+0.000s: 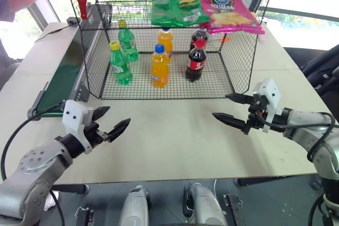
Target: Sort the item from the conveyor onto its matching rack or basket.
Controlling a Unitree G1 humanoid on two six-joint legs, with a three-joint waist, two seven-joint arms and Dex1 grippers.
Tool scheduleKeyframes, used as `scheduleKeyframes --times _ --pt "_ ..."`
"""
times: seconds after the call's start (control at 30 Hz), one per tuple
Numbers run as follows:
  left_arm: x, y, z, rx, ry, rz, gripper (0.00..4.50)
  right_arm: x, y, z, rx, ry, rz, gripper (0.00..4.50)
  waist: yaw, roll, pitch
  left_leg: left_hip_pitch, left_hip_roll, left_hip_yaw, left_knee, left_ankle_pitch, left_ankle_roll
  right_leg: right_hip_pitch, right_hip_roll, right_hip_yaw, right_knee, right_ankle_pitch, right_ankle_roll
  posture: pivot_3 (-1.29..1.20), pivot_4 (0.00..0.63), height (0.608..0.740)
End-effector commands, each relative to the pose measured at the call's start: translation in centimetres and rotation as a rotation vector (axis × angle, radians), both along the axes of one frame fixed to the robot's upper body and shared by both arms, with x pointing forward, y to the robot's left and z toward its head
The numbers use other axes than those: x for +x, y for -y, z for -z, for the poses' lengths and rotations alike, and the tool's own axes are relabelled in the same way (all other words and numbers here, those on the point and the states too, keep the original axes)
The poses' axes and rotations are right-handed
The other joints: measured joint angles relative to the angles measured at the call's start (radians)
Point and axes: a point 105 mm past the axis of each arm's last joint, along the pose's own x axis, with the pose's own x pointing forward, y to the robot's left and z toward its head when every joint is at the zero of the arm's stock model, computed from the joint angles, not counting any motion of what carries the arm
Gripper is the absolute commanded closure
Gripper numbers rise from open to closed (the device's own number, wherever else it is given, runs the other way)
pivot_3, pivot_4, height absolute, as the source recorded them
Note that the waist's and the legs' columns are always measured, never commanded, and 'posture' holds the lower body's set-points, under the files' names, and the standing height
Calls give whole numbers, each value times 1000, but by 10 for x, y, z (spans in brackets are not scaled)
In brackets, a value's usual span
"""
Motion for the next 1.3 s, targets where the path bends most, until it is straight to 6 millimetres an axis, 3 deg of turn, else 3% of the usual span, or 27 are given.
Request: scheduleKeyframes --times 0.03,0.9,1.07,1.2,1.3 --pt "-2 1 -8 16 32 10 57 1 -3 -12 8 57 -12 0 0 0 0 0 0 0 0 0 0 0 0 0 0 0 0 0 150 740" --pt "-3 -4 -7 78 44 -1 57 6 -7 -9 14 60 -21 0 0 0 0 0 0 0 0 0 0 0 0 0 1 2 -3 0 150 740" --pt "-4 -8 -29 101 95 16 57 9 -11 -8 19 56 -41 0 -1 0 0 0 0 0 0 0 0 0 0 0 2 2 -3 0 150 740" --pt "-6 -22 -48 220 121 29 57 11 -12 -10 27 57 -55 0 0 0 0 1 0 0 1 0 0 0 0 0 3 1 -2 0 150 740" --pt "-9 -55 -59 430 140 -50 57 11 -17 -19 70 66 -76 0 -3 0 0 1 0 0 1 0 0 -1 0 0 3 0 0 0 150 740"
